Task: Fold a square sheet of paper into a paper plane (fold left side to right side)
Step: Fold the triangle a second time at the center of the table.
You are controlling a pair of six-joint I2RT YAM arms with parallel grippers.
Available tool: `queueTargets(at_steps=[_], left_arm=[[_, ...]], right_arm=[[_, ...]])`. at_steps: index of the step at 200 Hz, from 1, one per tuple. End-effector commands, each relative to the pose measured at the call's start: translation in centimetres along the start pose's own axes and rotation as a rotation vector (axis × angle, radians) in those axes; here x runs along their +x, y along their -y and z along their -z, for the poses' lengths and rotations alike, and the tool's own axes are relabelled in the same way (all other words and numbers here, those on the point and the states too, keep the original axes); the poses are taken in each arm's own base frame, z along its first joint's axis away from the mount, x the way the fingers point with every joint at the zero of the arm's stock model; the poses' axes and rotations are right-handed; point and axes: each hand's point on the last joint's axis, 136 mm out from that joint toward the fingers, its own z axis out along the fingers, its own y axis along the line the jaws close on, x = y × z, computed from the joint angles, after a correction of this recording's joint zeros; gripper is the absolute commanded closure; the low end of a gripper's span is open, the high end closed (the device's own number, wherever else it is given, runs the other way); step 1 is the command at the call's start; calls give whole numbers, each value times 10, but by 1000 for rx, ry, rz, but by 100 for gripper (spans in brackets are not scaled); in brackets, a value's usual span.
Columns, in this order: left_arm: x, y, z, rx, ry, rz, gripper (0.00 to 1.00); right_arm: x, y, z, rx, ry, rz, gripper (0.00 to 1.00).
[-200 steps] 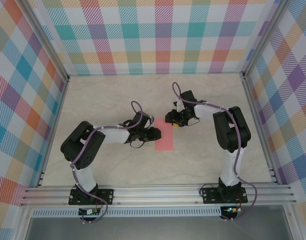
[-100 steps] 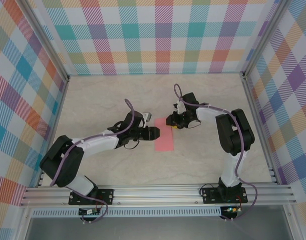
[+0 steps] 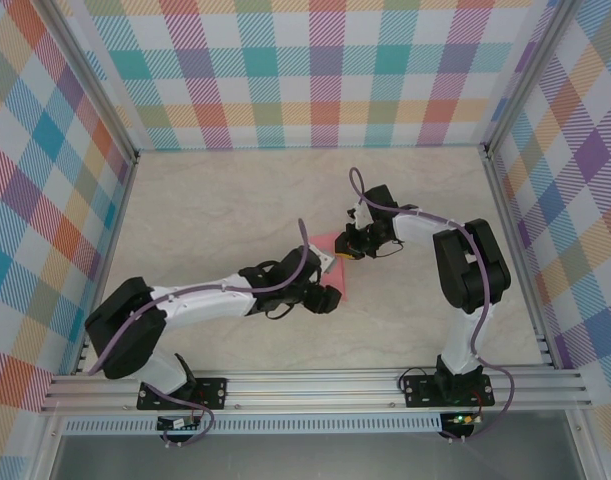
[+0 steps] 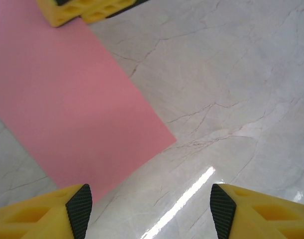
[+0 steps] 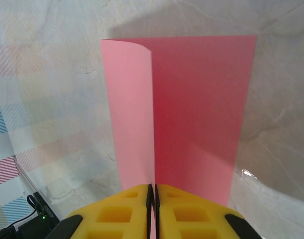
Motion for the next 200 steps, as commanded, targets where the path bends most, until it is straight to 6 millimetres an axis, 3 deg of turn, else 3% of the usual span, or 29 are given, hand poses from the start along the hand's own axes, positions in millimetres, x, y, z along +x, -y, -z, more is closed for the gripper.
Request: queueTargets(at_steps=[1, 41, 57, 127, 141, 176, 200], left_arm=[[-2, 6, -10, -80, -35, -100, 33], [-1, 18, -33, -161, -86, -186, 32], [8, 13, -39, -224, -135, -216, 32], [5, 0, -49, -469, -172, -328, 35], [5, -1, -49, -486, -171, -335, 40], [1, -1, -44, -488, -150, -325, 68], [0, 1, -42, -482, -143, -320, 79]], right_arm=[[-3, -18, 10, -38, 2, 11, 87], [-4, -20, 12, -38, 1, 8, 88], [-4, -20, 11, -38, -2, 4, 88], [-3, -19, 10, -37, -8, 0, 88], [-3, -18, 9, -33, -9, -3, 88], [-3, -14, 8, -19, -15, -6, 86], [-4, -13, 8, -9, -13, -4, 84]])
